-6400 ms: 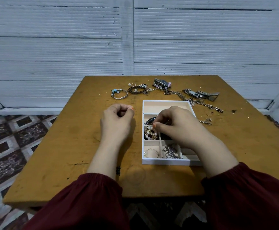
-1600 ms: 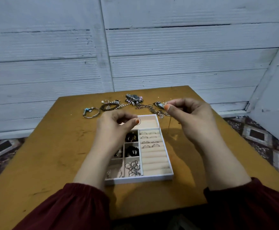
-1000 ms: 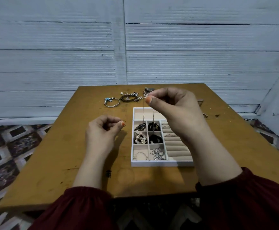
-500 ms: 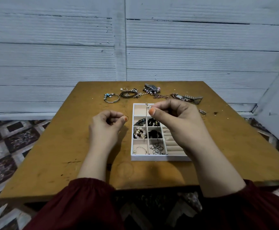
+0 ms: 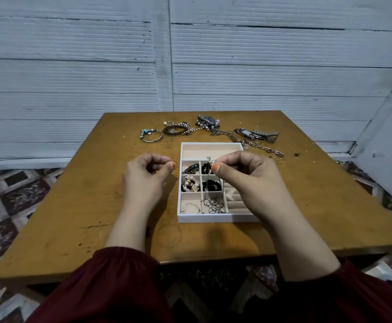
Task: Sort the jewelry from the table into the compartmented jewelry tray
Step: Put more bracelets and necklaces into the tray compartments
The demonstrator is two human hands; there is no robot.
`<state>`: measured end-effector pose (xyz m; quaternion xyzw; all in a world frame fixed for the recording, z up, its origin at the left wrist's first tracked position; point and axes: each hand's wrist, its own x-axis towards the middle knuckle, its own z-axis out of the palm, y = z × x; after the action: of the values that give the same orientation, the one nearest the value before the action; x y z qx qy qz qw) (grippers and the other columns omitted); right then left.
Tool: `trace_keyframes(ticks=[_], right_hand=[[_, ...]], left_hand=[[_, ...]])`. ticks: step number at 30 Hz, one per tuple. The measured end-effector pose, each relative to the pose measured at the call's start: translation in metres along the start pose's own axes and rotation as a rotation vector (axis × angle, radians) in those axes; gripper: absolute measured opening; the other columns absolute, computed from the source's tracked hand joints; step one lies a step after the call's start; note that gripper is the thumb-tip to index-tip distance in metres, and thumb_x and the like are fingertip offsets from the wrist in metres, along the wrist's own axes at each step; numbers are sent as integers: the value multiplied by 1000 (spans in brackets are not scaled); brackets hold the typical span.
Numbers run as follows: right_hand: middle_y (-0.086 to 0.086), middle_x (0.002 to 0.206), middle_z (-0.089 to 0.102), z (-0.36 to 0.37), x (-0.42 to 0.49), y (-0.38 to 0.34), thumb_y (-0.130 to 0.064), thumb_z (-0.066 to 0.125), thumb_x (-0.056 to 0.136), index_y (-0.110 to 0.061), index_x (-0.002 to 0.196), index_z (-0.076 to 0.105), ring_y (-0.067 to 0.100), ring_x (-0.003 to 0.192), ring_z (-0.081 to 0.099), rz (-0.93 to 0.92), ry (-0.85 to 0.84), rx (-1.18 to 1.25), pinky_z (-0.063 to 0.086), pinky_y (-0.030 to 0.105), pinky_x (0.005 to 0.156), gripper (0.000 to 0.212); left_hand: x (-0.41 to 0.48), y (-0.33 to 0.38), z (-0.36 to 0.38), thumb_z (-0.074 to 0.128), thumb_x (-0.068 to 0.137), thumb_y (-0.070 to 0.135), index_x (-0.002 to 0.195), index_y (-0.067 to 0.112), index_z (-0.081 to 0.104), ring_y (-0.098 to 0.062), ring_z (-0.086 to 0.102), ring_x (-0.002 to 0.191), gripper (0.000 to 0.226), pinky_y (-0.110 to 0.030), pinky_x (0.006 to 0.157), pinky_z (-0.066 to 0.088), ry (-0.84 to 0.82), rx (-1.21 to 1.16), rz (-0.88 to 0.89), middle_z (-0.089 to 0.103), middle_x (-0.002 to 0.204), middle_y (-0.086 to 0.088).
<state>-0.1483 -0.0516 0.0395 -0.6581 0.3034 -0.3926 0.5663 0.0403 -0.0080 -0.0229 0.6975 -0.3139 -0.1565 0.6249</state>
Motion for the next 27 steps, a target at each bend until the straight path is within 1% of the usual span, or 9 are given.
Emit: trace_keyframes(ticks=[3,6,9,11,13,15,19,24,27], right_hand=[[-9,57,60,-1,-1,3,-7,72,81,-13,74,68,-4,50,52,23,5,-18,40,9,46,10],[-11,55,60,-1,-2,5,-8,72,81,-14,75,68,-5,49,52,41,4,-42,41,9,47,9],[-13,51,60,-2,-2,5,-7,71,81,-12,75,68,-5,48,53,43,8,-36,40,8,47,9],[-11,53,60,-3,-2,4,-6,71,82,-11,76,68,-5,48,54,28,16,-22,40,8,46,8],[-10,54,61,-3,-1,2,-5,71,81,-10,76,68,-4,49,54,4,21,2,40,8,46,7],[-11,54,61,-3,0,1,-3,71,81,-9,75,68,-4,49,53,-18,23,18,40,8,48,8],[-6,61,62,-4,1,1,-1,71,80,-9,75,68,-3,54,54,-47,29,37,43,9,54,10],[-2,65,62,-5,2,2,-2,70,80,-6,78,68,-2,56,54,-66,32,56,45,9,57,6],[-1,66,64,-5,3,4,-2,71,80,-7,78,69,-1,57,56,-60,29,44,46,10,57,6]], left_hand=[[0,1,0,80,73,22,78,25,70,-29,67,82,11,-53,72,57,-5,-7,7,68,75,-2],[-2,3,1,78,76,18,75,23,68,-19,64,74,11,-44,76,57,11,29,35,67,73,1],[-3,6,2,77,77,17,75,23,67,-14,61,71,11,-40,75,55,11,31,47,67,73,1],[-3,6,2,77,77,17,76,22,68,-15,61,71,11,-42,75,56,9,26,40,67,74,0],[-2,5,2,78,76,17,76,21,69,-19,63,74,10,-49,74,58,5,13,15,67,74,-1],[-3,4,2,78,76,18,77,21,69,-21,65,76,9,-52,71,57,1,17,10,67,74,0],[-5,7,4,77,78,19,76,24,67,-14,62,72,11,-42,76,57,3,62,40,67,75,2],[-7,11,5,75,79,17,78,23,67,-13,60,72,10,-35,71,55,2,72,36,67,77,-1],[-8,12,6,75,79,17,77,23,66,-12,59,72,11,-28,67,52,-3,72,33,66,75,2]])
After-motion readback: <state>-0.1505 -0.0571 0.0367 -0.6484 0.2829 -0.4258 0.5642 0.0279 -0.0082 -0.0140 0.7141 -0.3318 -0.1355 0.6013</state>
